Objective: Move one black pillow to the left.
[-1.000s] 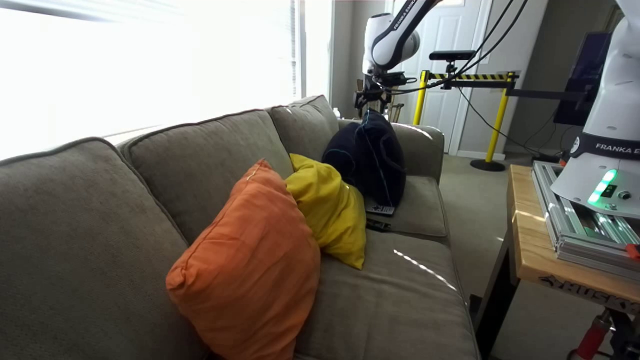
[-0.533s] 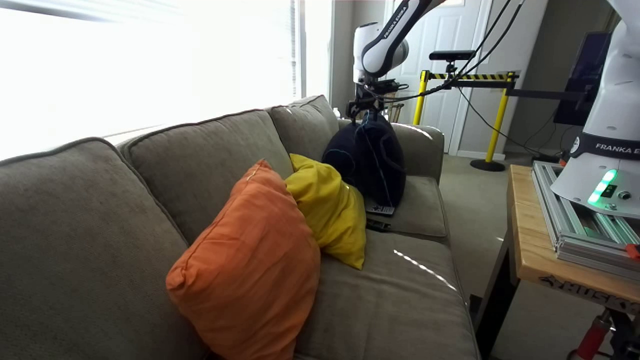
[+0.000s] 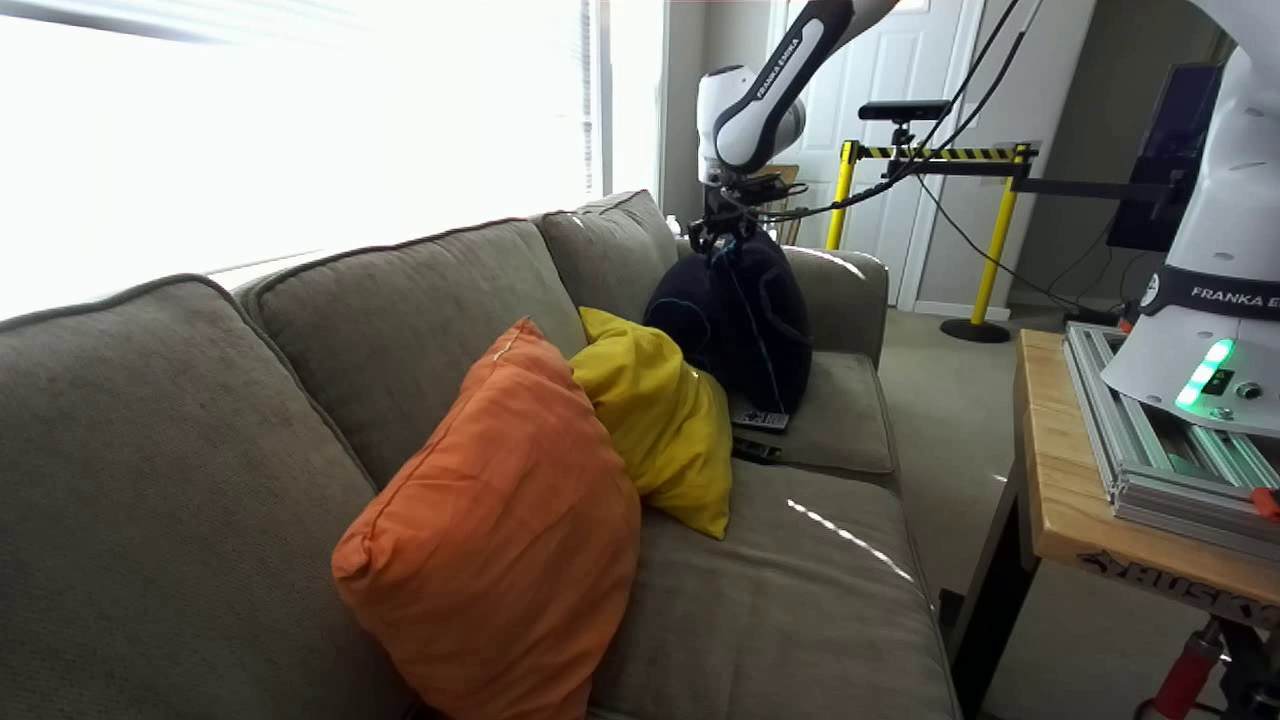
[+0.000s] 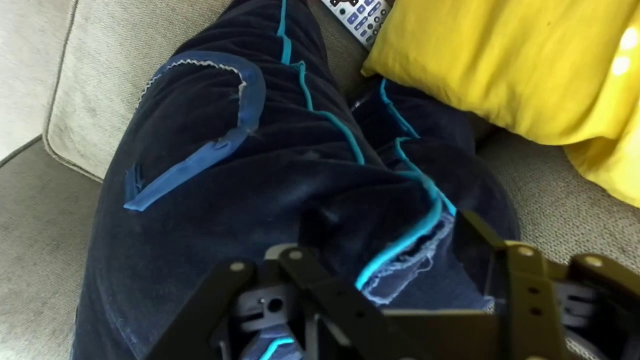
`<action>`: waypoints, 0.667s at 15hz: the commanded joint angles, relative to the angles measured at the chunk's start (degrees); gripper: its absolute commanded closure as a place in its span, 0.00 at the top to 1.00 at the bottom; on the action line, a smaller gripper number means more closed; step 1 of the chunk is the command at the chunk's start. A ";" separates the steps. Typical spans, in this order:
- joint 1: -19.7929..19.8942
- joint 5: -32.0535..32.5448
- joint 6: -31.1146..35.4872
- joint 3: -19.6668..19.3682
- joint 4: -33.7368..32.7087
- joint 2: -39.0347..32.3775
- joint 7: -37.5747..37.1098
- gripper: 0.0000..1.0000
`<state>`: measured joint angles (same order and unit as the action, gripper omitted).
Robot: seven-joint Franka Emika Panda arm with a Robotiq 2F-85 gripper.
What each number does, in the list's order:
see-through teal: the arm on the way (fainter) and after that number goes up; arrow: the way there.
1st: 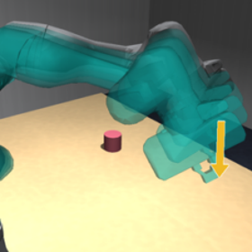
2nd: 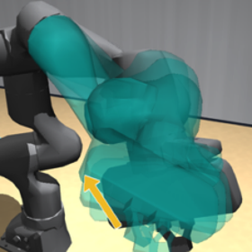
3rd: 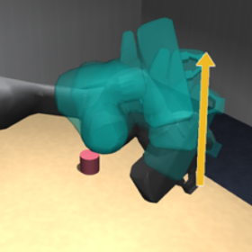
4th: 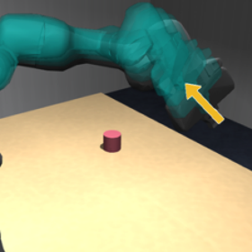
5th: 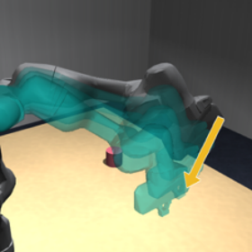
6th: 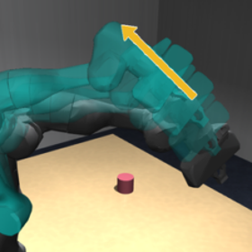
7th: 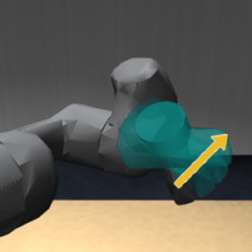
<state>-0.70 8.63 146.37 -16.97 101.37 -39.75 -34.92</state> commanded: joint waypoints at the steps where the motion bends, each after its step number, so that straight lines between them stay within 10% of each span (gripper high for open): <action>1: -0.20 -0.62 -1.56 -0.34 -3.35 -2.48 0.88 0.38; 6: -1.98 -0.05 -5.15 -2.16 -4.29 -1.70 -2.69 0.04; 10: -3.14 0.88 -11.56 -3.43 -5.77 -0.73 -5.35 0.02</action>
<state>-2.68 8.67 140.11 -19.37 97.85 -40.73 -37.50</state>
